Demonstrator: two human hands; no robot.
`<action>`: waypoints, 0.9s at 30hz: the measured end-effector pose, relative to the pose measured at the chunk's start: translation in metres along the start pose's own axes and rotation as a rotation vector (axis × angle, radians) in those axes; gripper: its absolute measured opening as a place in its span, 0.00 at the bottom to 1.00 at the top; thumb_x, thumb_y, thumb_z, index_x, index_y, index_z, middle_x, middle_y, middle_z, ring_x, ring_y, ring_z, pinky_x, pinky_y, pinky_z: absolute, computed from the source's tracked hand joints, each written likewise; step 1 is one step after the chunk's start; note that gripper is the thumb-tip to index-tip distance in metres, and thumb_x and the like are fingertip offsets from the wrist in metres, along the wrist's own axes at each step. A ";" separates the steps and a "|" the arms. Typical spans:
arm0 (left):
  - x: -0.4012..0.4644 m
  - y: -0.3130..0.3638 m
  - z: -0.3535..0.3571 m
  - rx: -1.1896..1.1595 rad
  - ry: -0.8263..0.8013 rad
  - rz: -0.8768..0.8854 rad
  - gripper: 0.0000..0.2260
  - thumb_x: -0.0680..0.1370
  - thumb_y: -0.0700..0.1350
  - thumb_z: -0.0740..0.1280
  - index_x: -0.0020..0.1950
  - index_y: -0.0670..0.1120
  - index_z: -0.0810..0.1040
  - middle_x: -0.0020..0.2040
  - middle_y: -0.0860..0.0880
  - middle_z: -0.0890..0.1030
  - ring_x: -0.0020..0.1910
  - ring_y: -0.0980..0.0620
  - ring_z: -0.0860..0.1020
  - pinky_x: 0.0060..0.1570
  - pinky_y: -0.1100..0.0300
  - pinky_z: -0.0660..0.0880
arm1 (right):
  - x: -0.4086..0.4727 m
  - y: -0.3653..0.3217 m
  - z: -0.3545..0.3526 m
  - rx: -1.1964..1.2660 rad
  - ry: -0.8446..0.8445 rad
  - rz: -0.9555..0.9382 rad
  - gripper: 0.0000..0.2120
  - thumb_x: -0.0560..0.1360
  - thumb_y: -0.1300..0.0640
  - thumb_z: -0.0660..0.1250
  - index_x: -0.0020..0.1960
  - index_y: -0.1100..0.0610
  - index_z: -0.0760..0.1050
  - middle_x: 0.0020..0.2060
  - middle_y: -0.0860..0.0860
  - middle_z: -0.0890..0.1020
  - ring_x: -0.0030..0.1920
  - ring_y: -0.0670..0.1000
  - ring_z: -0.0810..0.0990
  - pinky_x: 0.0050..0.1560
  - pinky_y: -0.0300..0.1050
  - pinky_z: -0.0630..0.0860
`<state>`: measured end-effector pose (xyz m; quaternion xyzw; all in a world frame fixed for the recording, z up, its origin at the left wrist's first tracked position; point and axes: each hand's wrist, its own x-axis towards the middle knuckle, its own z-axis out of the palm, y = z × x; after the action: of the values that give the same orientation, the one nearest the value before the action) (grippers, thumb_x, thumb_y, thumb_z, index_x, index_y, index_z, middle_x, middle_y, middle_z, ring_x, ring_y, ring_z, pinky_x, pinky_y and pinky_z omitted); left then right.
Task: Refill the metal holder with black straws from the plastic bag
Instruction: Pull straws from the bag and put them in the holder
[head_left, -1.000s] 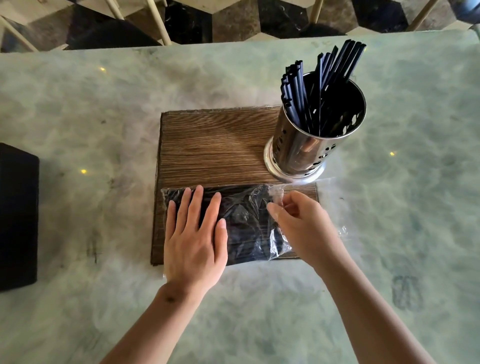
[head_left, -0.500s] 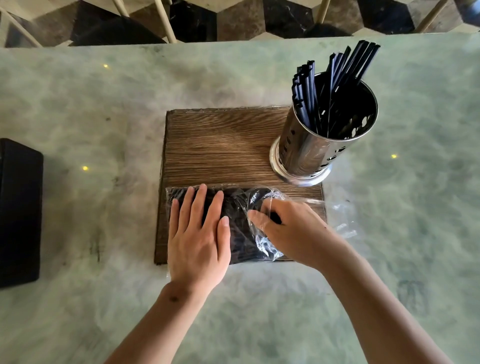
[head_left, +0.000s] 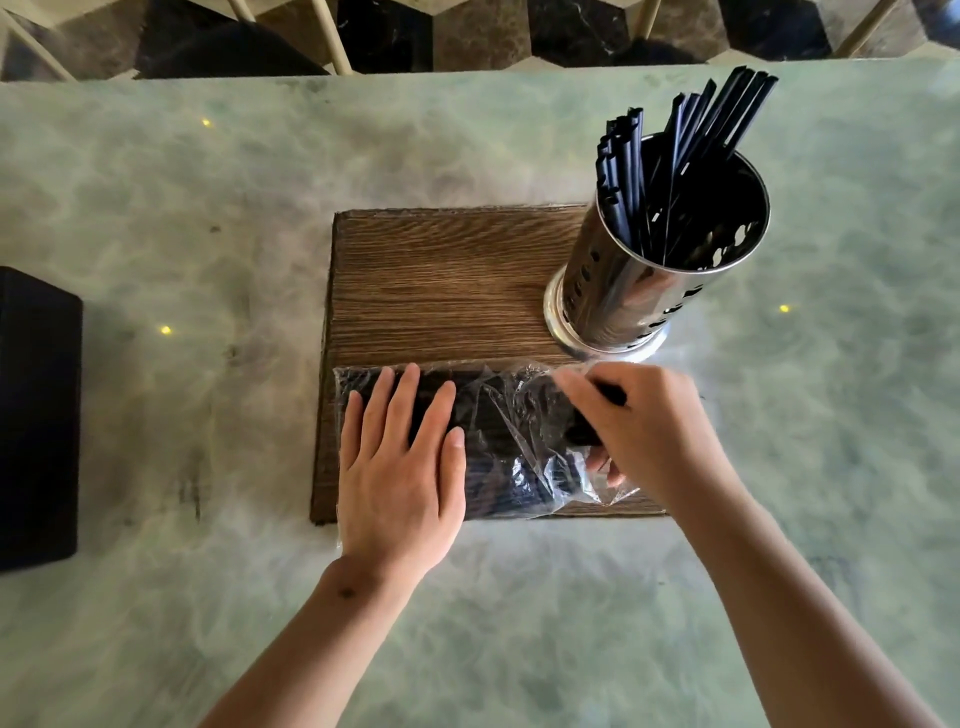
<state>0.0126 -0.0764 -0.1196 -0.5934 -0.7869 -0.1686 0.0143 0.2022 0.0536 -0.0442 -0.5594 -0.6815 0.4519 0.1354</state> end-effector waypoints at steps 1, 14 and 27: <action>0.000 0.000 0.000 0.004 0.002 0.002 0.22 0.89 0.54 0.50 0.76 0.49 0.74 0.78 0.41 0.72 0.81 0.40 0.65 0.82 0.42 0.56 | 0.000 0.001 -0.003 0.062 0.032 0.068 0.14 0.80 0.49 0.70 0.37 0.54 0.82 0.26 0.52 0.83 0.22 0.50 0.83 0.18 0.44 0.77; 0.001 0.002 0.000 0.000 0.001 -0.007 0.22 0.89 0.53 0.49 0.77 0.51 0.74 0.79 0.42 0.72 0.81 0.42 0.65 0.82 0.41 0.56 | -0.010 -0.001 0.013 0.716 0.158 0.384 0.13 0.77 0.62 0.66 0.35 0.55 0.80 0.28 0.52 0.82 0.30 0.59 0.86 0.28 0.45 0.80; 0.001 0.002 -0.003 -0.027 0.019 -0.022 0.23 0.89 0.53 0.47 0.75 0.48 0.76 0.78 0.42 0.73 0.80 0.42 0.66 0.81 0.42 0.57 | -0.015 -0.016 0.030 0.956 0.232 0.407 0.15 0.75 0.44 0.67 0.38 0.55 0.80 0.30 0.55 0.80 0.24 0.50 0.73 0.21 0.40 0.65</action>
<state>0.0139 -0.0758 -0.1163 -0.5833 -0.7908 -0.1851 0.0119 0.1767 0.0271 -0.0437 -0.6027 -0.2578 0.6643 0.3592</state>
